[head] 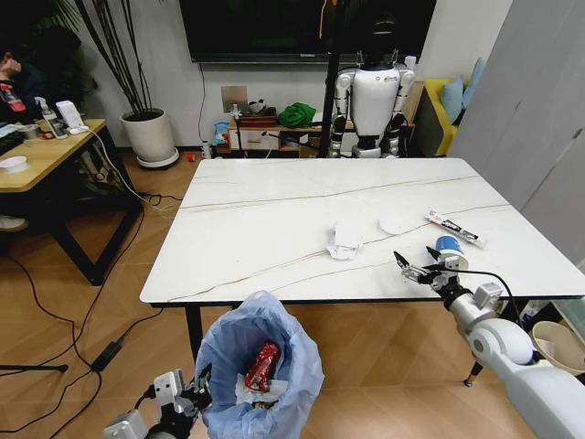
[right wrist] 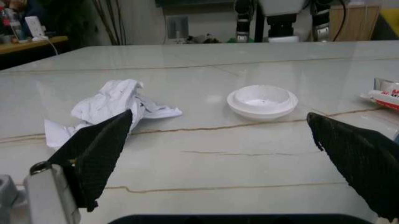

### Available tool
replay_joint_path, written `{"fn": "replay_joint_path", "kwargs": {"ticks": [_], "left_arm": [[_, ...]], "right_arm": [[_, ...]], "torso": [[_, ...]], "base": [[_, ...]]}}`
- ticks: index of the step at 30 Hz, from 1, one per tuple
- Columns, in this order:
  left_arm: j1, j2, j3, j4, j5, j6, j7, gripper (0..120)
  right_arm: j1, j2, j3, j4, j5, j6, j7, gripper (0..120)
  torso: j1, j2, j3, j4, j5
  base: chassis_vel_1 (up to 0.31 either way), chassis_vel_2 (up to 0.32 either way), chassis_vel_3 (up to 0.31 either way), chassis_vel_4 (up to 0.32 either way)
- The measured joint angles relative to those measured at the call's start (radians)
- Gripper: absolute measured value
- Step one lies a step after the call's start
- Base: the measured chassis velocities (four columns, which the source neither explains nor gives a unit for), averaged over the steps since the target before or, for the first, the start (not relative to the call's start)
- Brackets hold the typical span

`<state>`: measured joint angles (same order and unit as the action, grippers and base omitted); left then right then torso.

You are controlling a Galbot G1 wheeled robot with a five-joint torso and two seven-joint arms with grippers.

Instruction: Pick up the trash bin and place the trash from the table into it.

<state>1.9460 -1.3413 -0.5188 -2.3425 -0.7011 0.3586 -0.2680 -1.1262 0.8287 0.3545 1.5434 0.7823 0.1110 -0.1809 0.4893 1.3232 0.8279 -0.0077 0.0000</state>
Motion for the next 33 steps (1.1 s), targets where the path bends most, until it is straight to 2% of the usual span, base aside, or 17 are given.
{"fn": "replay_joint_path", "kwargs": {"ticks": [14, 33], "left_arm": [[-0.024, 0.031, 0.009, 0.015, -0.022, 0.01, -0.01, 0], [-0.037, 0.045, 0.021, 0.023, -0.022, 0.012, -0.012, 0]], "right_arm": [[0.085, -0.028, -0.042, -0.082, 0.014, -0.025, -0.036, 100], [0.06, -0.06, -0.021, -0.026, 0.015, -0.031, -0.042, 100]], "torso": [[0.0, 0.0, 0.0, 0.0, -0.0001], [0.0, 0.0, 0.0, -0.0002, 0.0]], "base": [[0.0, 0.0, 0.0, 0.0], [0.0, 0.0, 0.0, 0.0]]}}
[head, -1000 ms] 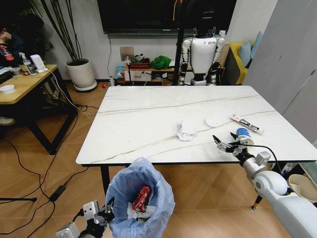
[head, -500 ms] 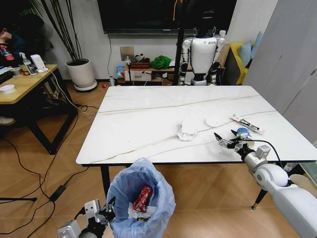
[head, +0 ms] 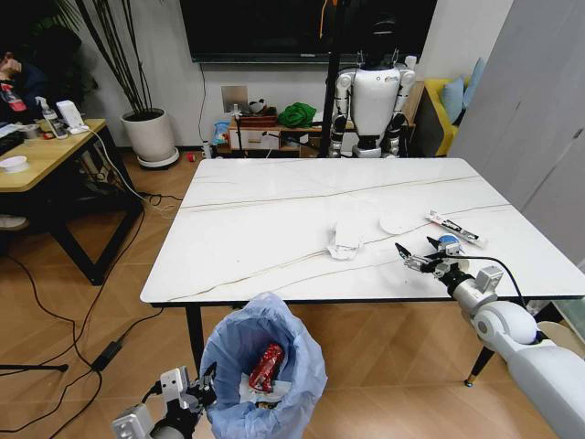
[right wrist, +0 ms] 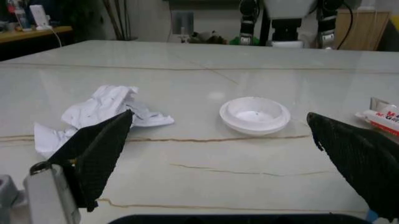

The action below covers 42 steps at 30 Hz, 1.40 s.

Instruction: Pick up the trash bin and place the trash from the table into it.

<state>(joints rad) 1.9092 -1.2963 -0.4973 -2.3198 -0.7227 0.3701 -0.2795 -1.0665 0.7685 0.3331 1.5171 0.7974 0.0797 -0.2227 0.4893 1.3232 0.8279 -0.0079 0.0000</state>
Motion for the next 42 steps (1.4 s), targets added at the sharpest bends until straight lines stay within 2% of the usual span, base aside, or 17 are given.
{"fn": "replay_joint_path", "kwargs": {"ticks": [9, 21, 25, 29, 34, 42], "left_arm": [[0.006, 0.02, -0.003, -0.008, -0.001, 0.0, 0.0, 0], [0.005, 0.036, -0.007, -0.009, -0.007, -0.001, 0.002, 0], [0.001, 0.04, -0.011, -0.007, -0.016, -0.001, 0.002, 0], [-0.016, 0.054, -0.006, 0.001, -0.033, 0.003, -0.003, 0], [-0.025, 0.058, -0.001, 0.008, -0.04, 0.006, -0.007, 0], [-0.029, 0.059, 0.001, 0.01, -0.042, 0.009, -0.009, 0]], "right_arm": [[0.073, -0.044, -0.086, -0.042, 0.001, -0.004, -0.043, 100], [0.229, -0.087, -0.23, -0.083, 0.014, -0.037, -0.068, 100], [0.32, -0.101, -0.3, -0.115, 0.015, -0.049, -0.093, 100], [0.358, -0.109, -0.32, -0.151, 0.015, -0.053, -0.134, 100], [0.387, -0.108, -0.339, -0.195, 0.016, -0.06, -0.178, 100], [0.457, -0.066, -0.402, -0.281, 0.001, -0.071, -0.226, 100]], "torso": [[0.0, 0.0, 0.0, 0.0, -0.0001], [0.0, 0.0, 0.0, 0.0001, 0.0], [0.0, 0.0, 0.0, 0.0002, 0.0], [0.0, 0.0, 0.0, 0.0003, 0.0], [0.0, 0.0, 0.0, -0.0004, -0.0001], [0.0, 0.0, 0.0, 0.0001, 0.0001]], "base": [[0.0, 0.0, 0.0, 0.0], [0.0, 0.0, 0.0, 0.0], [0.0, 0.0, 0.0, 0.0], [0.0, 0.0, 0.0, 0.0], [0.0, 0.0, 0.0, 0.0], [0.0, 0.0, 0.0, 0.0]]}}
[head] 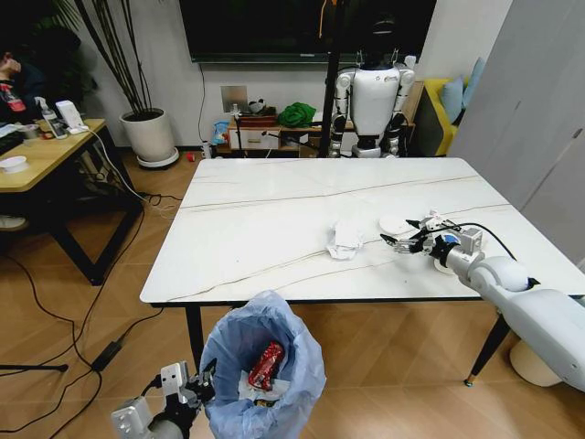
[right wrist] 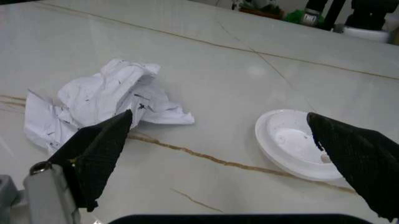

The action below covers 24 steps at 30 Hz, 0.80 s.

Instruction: Pick up the trash bin and place the trash from the table into it.

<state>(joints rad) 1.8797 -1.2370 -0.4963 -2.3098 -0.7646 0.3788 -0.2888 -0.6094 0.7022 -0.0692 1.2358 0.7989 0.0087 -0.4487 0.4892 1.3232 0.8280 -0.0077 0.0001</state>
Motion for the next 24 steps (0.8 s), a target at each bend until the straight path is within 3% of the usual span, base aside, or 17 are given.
{"fn": "replay_joint_path", "kwargs": {"ticks": [24], "left_arm": [[-0.008, -0.001, 0.003, 0.01, -0.002, 0.001, -0.001, 0]], "right_arm": [[0.161, 0.089, -0.127, -0.191, -0.045, -0.001, -0.015, 100]], "torso": [[0.0, 0.0, 0.0, -0.0001, -0.0001]], "base": [[0.0, 0.0, 0.0, 0.0]]}}
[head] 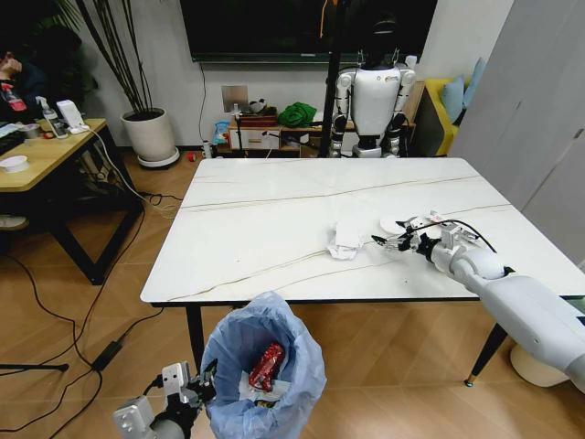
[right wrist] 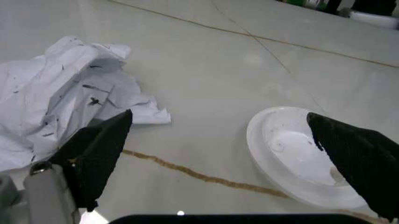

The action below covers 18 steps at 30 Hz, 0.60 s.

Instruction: Pick up the trash bin and place the trash from the table into it.

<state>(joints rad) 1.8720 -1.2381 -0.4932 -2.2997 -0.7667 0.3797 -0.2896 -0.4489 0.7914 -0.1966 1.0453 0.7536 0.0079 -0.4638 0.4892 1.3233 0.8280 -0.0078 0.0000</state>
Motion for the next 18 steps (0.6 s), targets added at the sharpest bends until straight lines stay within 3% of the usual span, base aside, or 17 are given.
{"fn": "replay_joint_path", "kwargs": {"ticks": [18], "left_arm": [[0.005, 0.002, -0.005, -0.009, -0.003, -0.002, 0.0, 0]], "right_arm": [[0.059, 0.031, -0.048, -0.077, 0.012, -0.02, 0.017, 100]], "torso": [[0.0, 0.0, 0.0, -0.0001, 0.0]], "base": [[0.0, 0.0, 0.0, 0.0]]}}
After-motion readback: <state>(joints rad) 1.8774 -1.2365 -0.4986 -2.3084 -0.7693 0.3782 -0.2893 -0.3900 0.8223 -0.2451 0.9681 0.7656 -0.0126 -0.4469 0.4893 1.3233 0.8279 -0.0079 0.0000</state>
